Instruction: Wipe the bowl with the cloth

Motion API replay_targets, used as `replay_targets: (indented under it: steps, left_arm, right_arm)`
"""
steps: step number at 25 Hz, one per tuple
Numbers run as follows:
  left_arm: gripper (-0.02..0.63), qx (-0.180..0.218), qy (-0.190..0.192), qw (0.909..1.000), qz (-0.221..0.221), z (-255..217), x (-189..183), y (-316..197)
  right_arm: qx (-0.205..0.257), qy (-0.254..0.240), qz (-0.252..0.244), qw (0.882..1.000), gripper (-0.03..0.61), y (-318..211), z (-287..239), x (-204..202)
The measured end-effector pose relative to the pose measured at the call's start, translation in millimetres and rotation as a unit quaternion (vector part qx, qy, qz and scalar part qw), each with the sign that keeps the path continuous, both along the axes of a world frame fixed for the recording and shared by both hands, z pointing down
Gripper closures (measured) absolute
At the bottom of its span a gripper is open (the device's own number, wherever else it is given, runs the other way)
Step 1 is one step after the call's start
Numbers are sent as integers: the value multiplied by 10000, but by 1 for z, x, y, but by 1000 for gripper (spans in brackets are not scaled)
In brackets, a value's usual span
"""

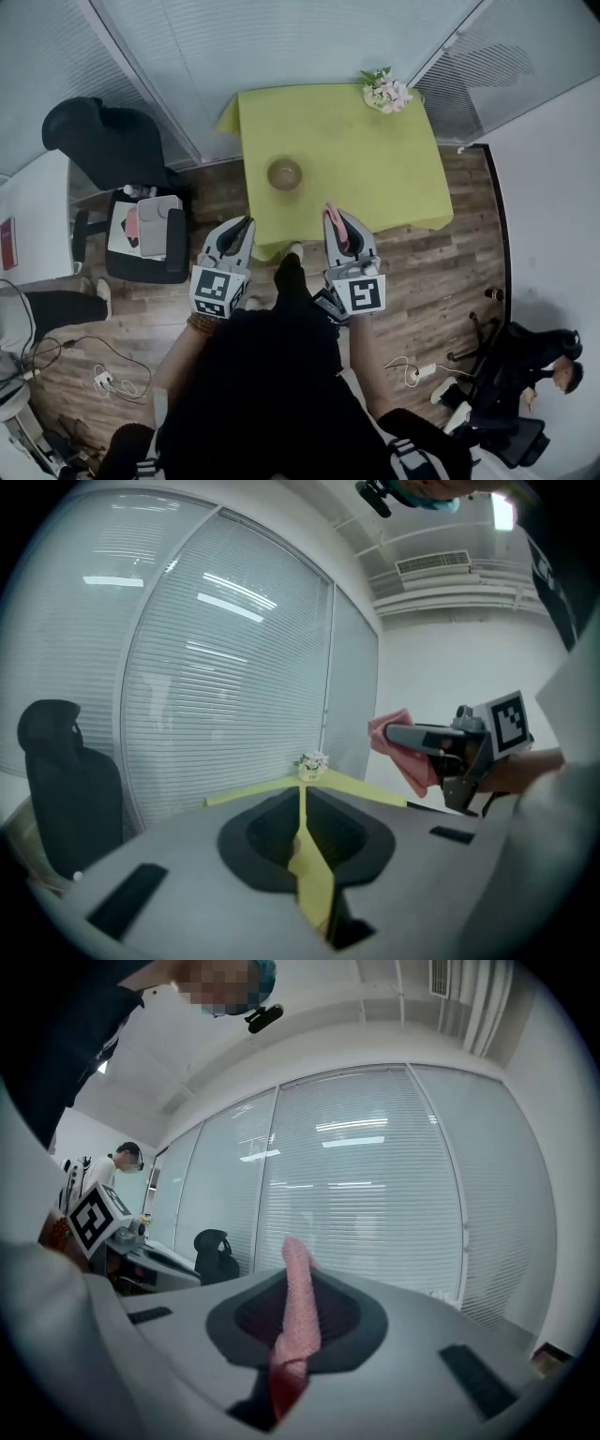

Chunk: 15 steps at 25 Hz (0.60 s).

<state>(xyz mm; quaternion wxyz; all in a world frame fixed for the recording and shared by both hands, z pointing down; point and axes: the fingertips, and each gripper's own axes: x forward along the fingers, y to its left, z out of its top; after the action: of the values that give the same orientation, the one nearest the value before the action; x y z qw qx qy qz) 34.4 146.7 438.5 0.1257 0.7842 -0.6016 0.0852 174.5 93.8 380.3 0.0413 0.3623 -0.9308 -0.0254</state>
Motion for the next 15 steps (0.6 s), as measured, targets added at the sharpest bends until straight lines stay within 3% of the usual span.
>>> replay_targets:
  steps: [3, 6, 10, 15]
  left_arm:
    - [586, -252, -90, 9996, 37, 2, -9, -41]
    - [586, -494, 118, 9987, -27, 16, -20, -82]
    - [584, -885, 309, 9956, 28, 50, -31, -119]
    - [584, -1280, 570, 9894, 372, 97, -48, -153]
  right_arm:
    - [-171, 59, -97, 9998, 552, -63, 6, -5]
    - [-439, 349, -282, 9980, 552, -113, 22, -17]
    - [-695, 591, -513, 9945, 552, -145, 40, -30]
    - [-1002, 1210, -261, 9872, 552, -177, 74, -37]
